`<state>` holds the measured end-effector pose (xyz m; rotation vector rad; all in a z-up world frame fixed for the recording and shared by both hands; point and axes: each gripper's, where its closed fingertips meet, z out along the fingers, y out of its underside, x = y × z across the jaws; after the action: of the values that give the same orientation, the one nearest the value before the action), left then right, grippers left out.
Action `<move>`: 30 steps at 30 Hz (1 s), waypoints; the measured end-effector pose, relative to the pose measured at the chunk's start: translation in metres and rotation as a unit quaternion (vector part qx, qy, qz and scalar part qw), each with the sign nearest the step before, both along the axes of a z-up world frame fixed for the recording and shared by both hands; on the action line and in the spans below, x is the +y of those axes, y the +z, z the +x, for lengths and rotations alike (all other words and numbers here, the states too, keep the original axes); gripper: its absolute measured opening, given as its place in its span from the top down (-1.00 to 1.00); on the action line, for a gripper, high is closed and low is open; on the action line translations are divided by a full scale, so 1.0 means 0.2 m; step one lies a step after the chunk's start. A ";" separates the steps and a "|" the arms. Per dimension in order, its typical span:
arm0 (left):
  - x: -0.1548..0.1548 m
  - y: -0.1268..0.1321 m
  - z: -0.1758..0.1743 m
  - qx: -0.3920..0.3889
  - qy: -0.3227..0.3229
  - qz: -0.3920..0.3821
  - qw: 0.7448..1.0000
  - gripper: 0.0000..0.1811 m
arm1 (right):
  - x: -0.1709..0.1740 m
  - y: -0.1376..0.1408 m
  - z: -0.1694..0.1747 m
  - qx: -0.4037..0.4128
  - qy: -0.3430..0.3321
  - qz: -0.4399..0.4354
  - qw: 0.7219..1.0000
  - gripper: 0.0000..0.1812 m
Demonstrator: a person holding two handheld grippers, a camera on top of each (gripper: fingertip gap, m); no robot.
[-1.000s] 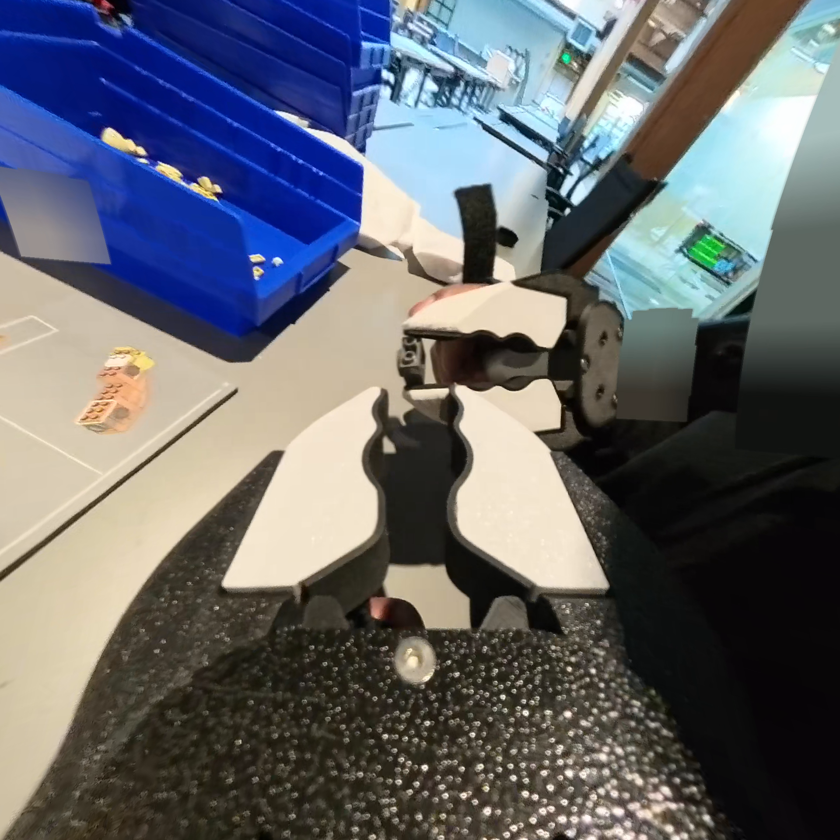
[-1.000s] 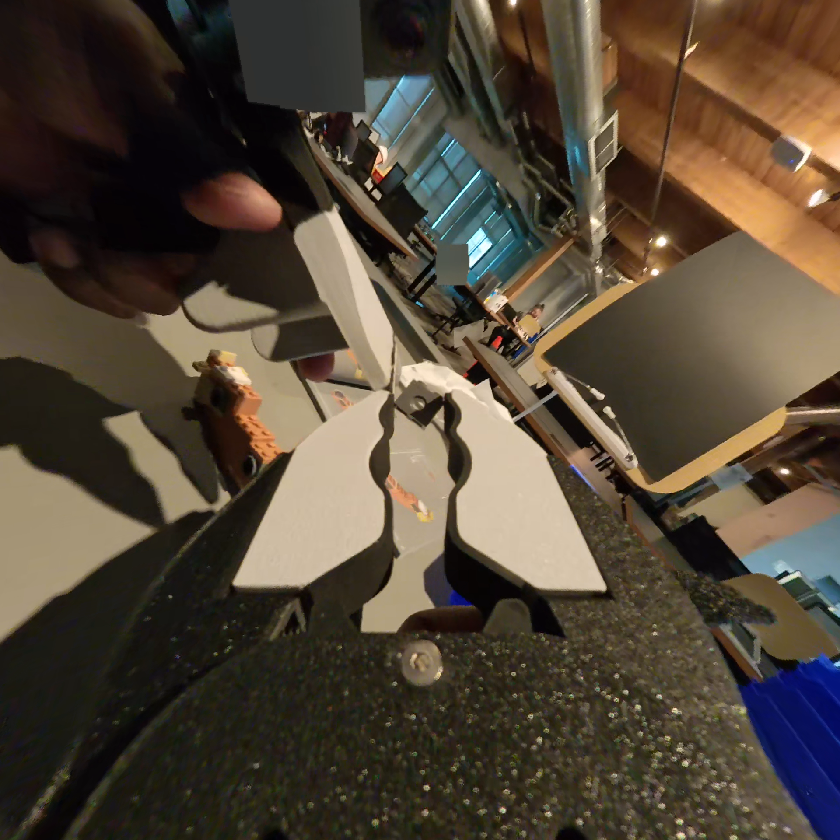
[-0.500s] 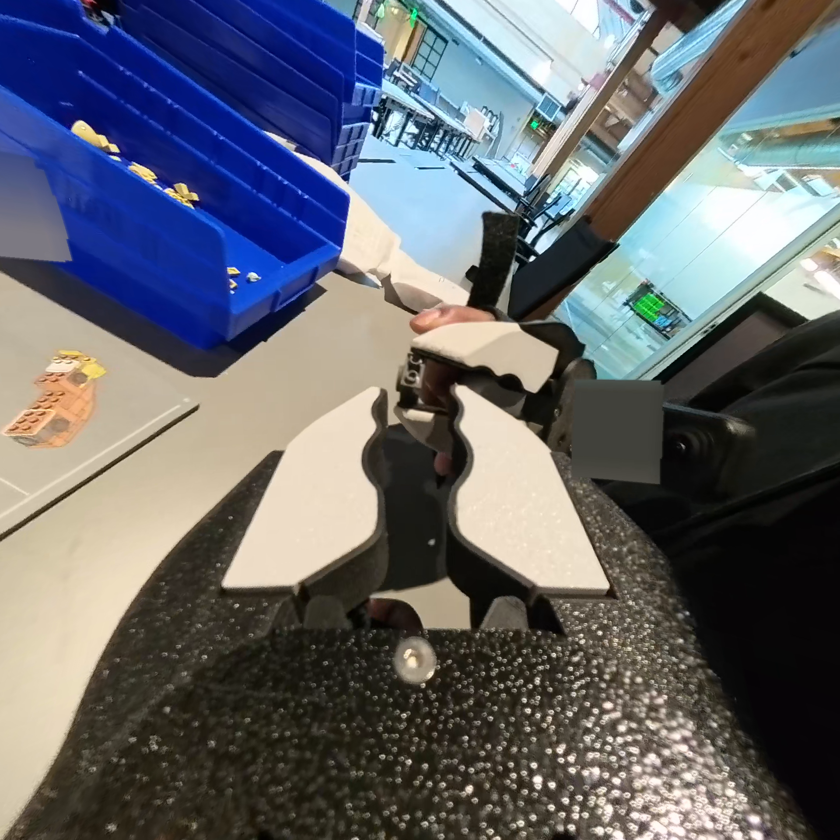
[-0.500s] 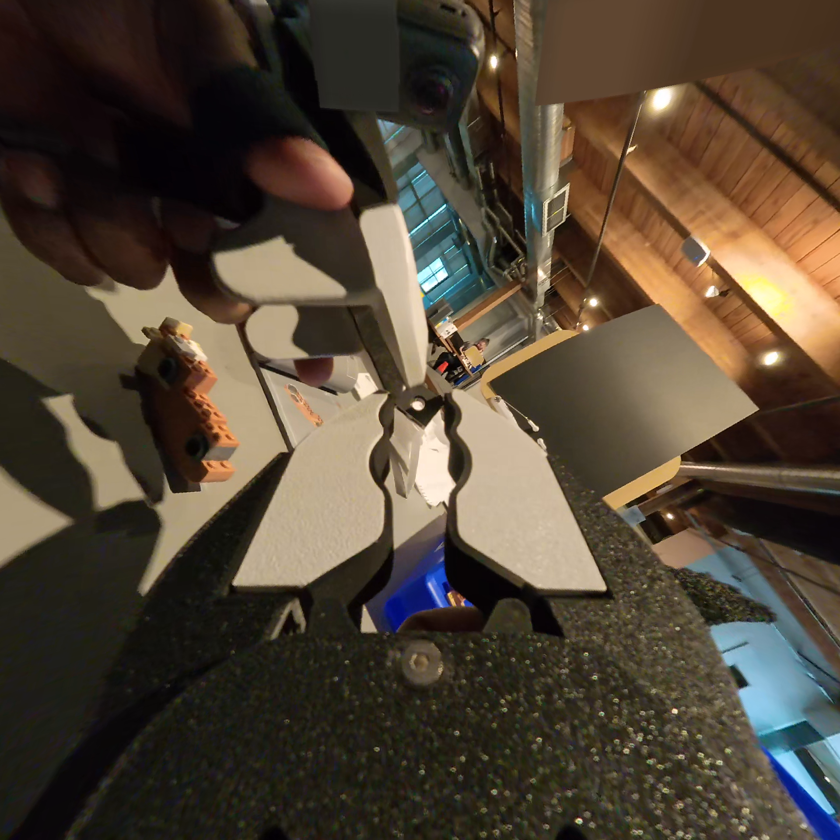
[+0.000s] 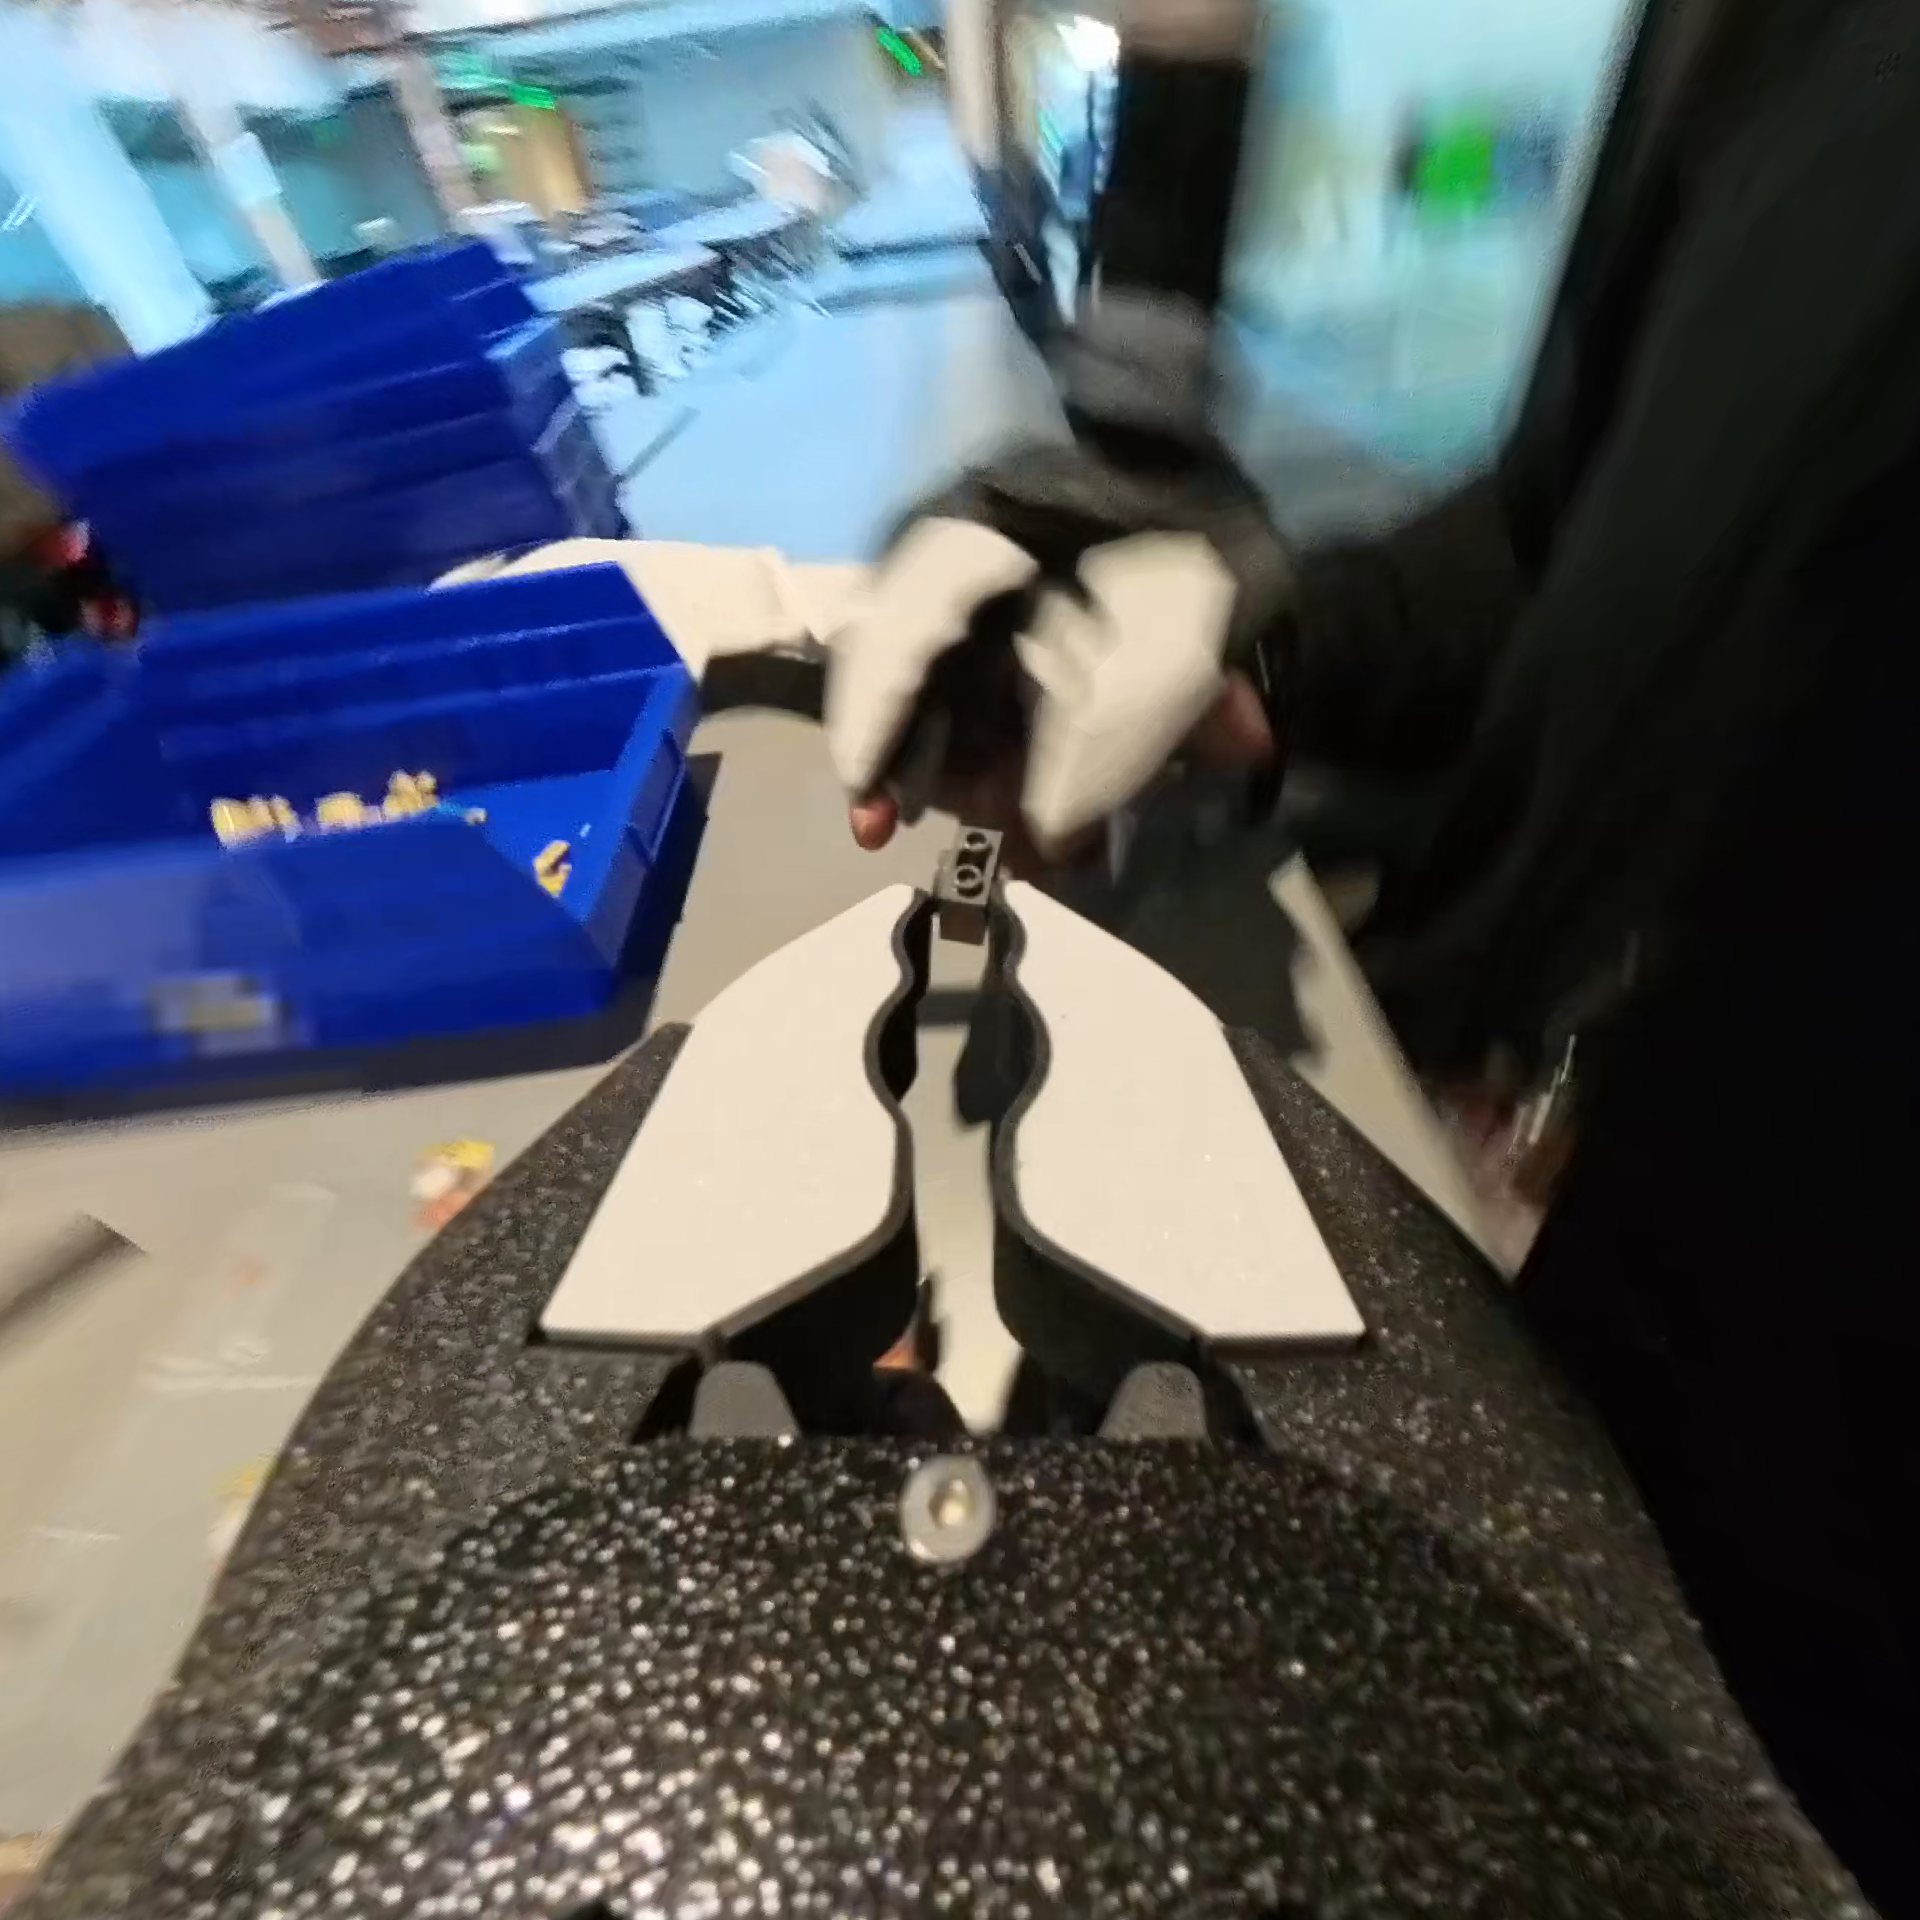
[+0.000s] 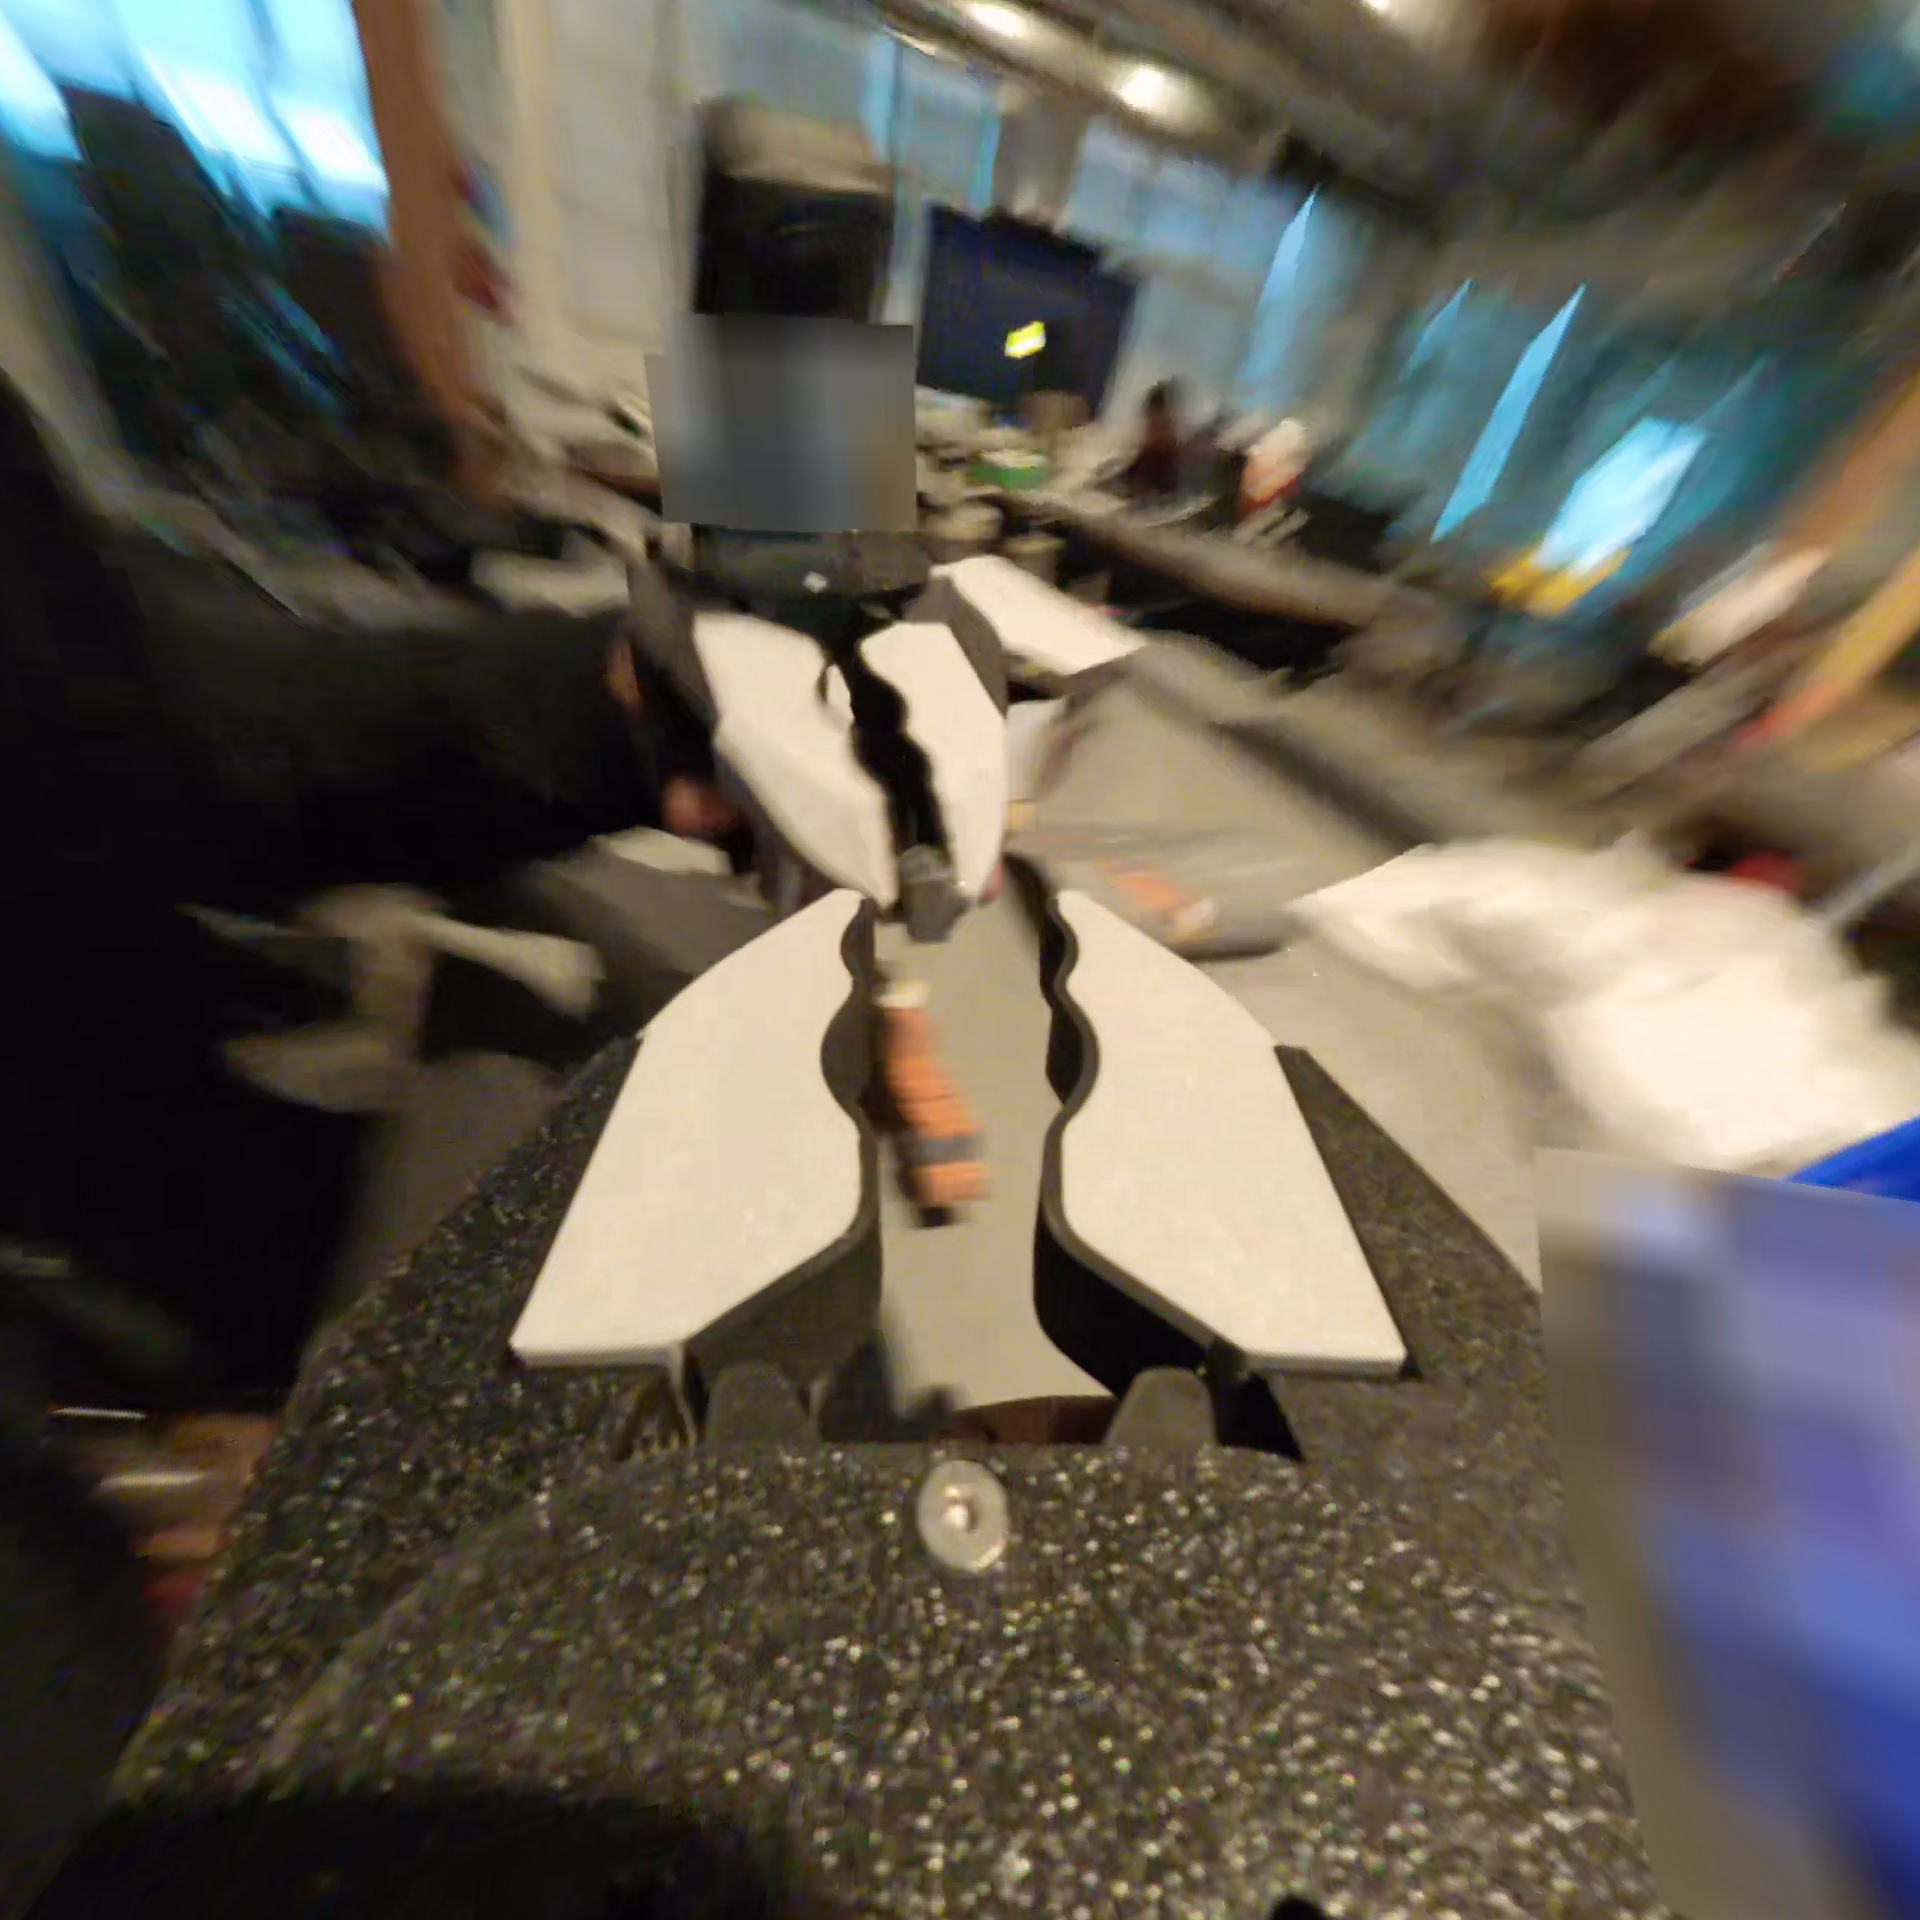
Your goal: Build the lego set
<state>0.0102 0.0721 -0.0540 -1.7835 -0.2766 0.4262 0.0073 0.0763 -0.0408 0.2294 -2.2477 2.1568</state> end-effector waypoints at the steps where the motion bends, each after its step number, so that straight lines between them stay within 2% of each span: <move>1: -0.01 -0.02 0.02 0.028 -0.021 -0.036 0.999 0.89 | 0.00 -0.01 -0.02 -0.067 0.017 0.019 0.997 0.70; 2: -0.02 -0.04 0.03 0.053 -0.039 -0.069 0.995 0.89 | -0.01 -0.03 -0.03 -0.133 0.032 0.047 0.989 0.75; 4: -0.03 -0.06 0.04 0.089 -0.069 -0.116 0.987 0.89 | -0.02 -0.06 -0.02 -0.249 0.083 0.095 0.960 0.68; 7: -0.05 -0.06 0.04 0.117 -0.097 -0.158 0.976 0.89 | -0.02 -0.08 0.02 -0.333 0.132 0.137 0.924 0.65; 16: -0.05 -0.11 0.05 0.128 -0.162 -0.227 0.952 0.88 | -0.07 -0.16 0.09 -0.370 0.176 0.208 0.888 0.66; 22: -0.05 -0.14 0.06 0.122 -0.183 -0.232 0.948 0.89 | -0.09 -0.18 0.13 -0.389 0.192 0.215 0.875 0.82; 25: -0.07 -0.16 0.02 0.121 -0.139 -0.215 0.959 0.88 | -0.11 -0.19 0.09 -0.411 0.167 0.203 0.873 0.83; 26: -0.09 -0.16 -0.01 0.121 -0.106 -0.208 0.965 0.83 | -0.12 -0.19 0.07 -0.424 0.152 0.194 0.872 0.83; 28: -0.13 -0.15 -0.06 0.119 -0.038 -0.186 0.975 0.59 | -0.13 -0.18 0.01 -0.464 0.120 0.159 0.863 0.83; 30: -0.15 -0.10 -0.10 0.125 0.044 -0.133 0.982 0.53 | -0.15 -0.16 -0.06 -0.526 0.085 0.107 0.839 0.83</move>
<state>-0.0096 0.0416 -0.0738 -1.9583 -0.1252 0.7734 -0.0055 0.0471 -0.0733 -1.0784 -3.0444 2.4387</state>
